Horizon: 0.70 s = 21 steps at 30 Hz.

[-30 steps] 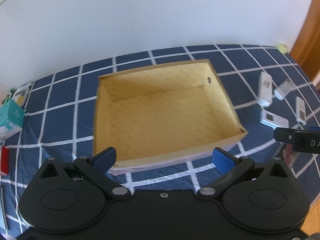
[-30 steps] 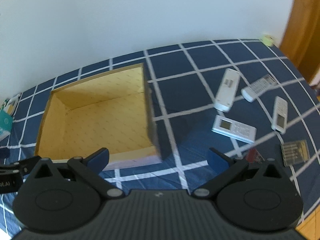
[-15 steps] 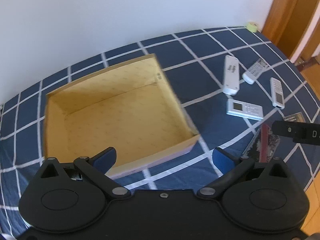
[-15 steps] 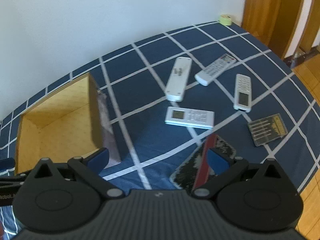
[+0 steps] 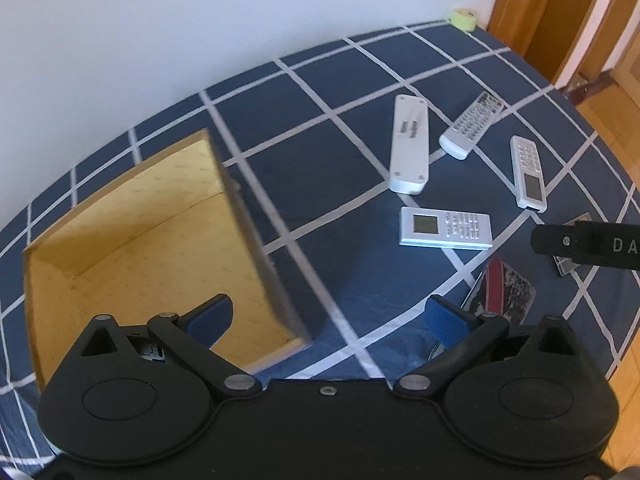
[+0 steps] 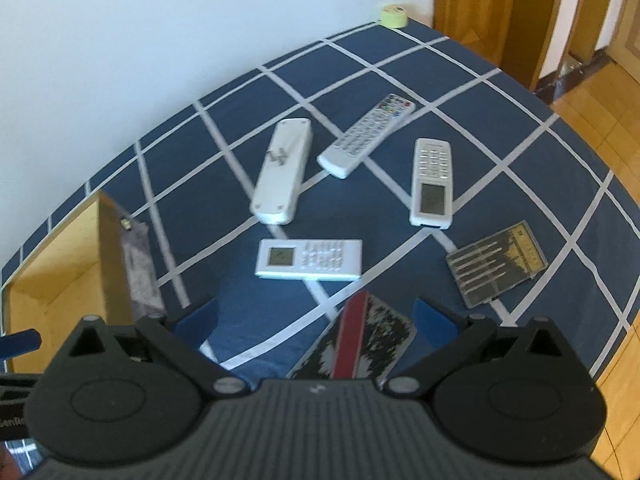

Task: Organize objects
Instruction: 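Move the right gripper toward the white remote with a display screen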

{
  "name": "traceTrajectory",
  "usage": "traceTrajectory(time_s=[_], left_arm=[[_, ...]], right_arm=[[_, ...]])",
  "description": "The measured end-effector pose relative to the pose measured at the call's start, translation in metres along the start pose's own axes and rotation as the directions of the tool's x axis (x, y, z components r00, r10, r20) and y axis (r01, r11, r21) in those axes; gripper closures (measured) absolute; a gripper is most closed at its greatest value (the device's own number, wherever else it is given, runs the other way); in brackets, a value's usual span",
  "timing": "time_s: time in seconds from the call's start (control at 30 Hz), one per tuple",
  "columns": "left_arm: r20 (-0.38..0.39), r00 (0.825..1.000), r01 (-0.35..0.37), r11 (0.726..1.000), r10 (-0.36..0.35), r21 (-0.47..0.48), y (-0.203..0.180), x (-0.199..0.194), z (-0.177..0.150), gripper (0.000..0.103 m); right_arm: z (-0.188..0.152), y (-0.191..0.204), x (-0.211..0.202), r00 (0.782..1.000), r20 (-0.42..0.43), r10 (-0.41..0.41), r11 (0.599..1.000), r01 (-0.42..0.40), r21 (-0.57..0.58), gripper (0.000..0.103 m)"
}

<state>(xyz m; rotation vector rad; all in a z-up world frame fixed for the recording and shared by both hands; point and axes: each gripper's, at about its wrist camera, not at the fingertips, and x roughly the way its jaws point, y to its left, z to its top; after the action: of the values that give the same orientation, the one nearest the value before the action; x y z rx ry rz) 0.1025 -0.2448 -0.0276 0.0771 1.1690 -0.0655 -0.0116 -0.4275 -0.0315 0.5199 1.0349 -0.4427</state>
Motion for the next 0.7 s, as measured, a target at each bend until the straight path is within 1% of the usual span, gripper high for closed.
traceTrajectory(time_s=[0.23,0.33,0.47,0.7], left_arm=[[-0.067,0.997,0.024,0.999,-0.021,0.032,-0.023,0.04,0.03,0.0],[-0.119,0.991,0.059,0.998,-0.057,0.017,-0.029,0.062,0.04,0.0],[-0.157,0.986,0.07,0.997,-0.063,0.04,-0.04,0.089,0.052,0.0],[-0.23,0.968,0.113,0.992,-0.098,0.052,-0.053,0.134,0.068,0.0]], right_arm=[[0.019,-0.019,0.038,0.997,-0.066,0.027,0.998,-0.023,0.057,0.001],[0.026,-0.024,0.055,0.995,-0.098,0.036,0.996,-0.028,0.079,0.001],[0.036,-0.032,0.079,0.988,-0.146,0.048,0.993,-0.031,0.112,0.002],[0.051,-0.043,0.121,0.976,-0.214,0.047,0.991,-0.019,0.133,0.002]])
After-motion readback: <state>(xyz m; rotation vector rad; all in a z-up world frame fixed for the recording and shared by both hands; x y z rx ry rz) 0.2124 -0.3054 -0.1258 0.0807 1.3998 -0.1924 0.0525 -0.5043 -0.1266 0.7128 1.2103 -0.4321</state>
